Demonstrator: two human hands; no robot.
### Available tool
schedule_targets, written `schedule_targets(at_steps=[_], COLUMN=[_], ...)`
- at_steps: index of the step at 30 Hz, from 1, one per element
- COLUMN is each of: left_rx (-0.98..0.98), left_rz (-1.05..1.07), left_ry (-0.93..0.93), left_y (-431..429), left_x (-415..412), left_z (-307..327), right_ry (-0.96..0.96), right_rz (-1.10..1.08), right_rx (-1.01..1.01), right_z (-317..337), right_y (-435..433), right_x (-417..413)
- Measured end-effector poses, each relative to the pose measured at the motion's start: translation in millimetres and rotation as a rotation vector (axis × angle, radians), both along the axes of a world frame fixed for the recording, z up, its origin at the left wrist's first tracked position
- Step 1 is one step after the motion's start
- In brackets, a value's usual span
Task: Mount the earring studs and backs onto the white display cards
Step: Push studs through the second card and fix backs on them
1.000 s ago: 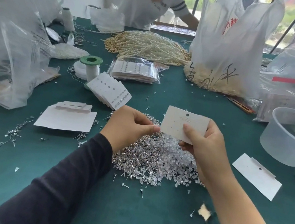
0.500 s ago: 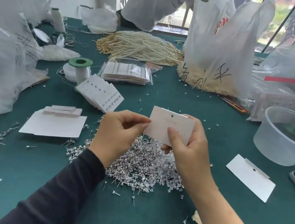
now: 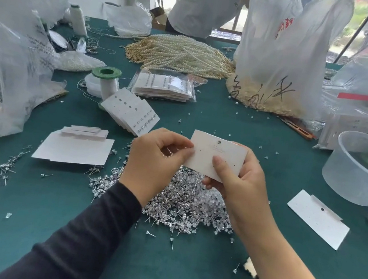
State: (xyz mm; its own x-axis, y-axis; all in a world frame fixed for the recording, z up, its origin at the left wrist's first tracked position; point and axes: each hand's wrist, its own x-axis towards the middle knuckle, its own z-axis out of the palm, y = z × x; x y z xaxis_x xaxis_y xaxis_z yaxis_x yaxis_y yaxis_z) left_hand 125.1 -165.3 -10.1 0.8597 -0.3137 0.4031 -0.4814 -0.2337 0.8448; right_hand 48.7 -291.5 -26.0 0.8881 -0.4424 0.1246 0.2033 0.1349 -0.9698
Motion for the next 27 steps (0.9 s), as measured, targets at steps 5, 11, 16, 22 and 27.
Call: schedule_targets(at_steps=[5,11,16,22,27], left_rx=[0.327,0.493,0.400,0.085,-0.255], left_rz=[-0.112,-0.187,-0.073,0.080,0.003], left_ry=[-0.385,-0.494,-0.555,0.145,0.648], left_y=[5.2,11.1,7.3,4.6,1.0], left_x=[-3.6,-1.7,-1.0,2.7,-1.1], left_z=[0.8,-0.7,-4.2,-5.0,-3.6], right_ry=[0.028,0.102,0.081,0.342,0.456], right_rz=[0.011,-0.036,0.083,-0.073,-0.028], right_rx=[0.170,0.094,0.132,-0.990,-1.286], right_z=[4.9,6.3,10.3,9.3,-5.1], right_y=[-1.0,-7.6,-10.3,-38.5,-23.5], right_x=[-1.5,-0.9,-2.7,-14.5,-13.0])
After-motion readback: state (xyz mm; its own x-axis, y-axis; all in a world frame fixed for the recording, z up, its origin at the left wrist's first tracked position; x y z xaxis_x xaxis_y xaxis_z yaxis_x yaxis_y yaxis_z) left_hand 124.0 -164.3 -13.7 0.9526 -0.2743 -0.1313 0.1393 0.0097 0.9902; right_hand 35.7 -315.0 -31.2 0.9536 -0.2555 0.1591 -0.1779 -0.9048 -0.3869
